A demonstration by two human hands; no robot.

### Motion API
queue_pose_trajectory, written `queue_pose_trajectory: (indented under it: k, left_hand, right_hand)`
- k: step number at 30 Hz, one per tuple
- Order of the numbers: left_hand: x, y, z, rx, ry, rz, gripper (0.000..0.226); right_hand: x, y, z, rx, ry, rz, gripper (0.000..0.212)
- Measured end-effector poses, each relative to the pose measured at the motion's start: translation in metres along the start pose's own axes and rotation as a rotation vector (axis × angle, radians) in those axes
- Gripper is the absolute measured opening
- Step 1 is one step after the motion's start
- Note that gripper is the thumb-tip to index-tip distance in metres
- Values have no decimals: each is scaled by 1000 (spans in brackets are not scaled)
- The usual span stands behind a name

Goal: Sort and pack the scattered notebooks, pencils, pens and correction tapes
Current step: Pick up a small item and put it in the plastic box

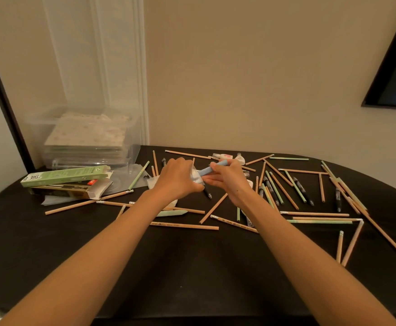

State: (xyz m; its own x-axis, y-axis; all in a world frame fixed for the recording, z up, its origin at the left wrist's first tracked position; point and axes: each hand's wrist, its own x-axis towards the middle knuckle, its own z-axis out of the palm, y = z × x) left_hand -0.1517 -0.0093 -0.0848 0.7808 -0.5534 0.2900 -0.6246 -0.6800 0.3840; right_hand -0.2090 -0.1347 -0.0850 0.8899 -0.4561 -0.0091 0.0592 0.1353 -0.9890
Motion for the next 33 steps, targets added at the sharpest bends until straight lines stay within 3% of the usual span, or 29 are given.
queue_pose_trajectory:
  k: [3, 7, 11, 21, 24, 26, 29, 33]
  left_hand:
    - [-1, 0, 0, 5, -13, -2, 53]
    - [-3, -3, -1, 3, -12, -7, 47]
    - [-2, -8, -3, -7, 14, -31, 48]
    - [0, -18, -6, -109, 83, -137, 37]
    - [-4, -27, -9, -153, 97, -169, 40]
    - [-8, -36, -9, -144, 105, -214, 41]
    - [-13, -46, -6, -136, 96, -267, 40]
    - [-12, -49, -1, -144, 112, -290, 35]
  right_hand:
    - [1, 0, 5, 13, 5, 89, 18]
    - [2, 2, 2, -201, -41, 9, 3]
    - [-1, 6, 5, -344, -190, -34, 14]
    - [-2, 17, 13, -177, -395, 65, 35]
    - [5, 16, 15, -130, -301, 53, 28]
    - [9, 20, 14, -337, -204, -7, 17]
    - [9, 40, 19, -817, -389, -115, 14]
    - [8, 61, 31, -1054, -512, -177, 20]
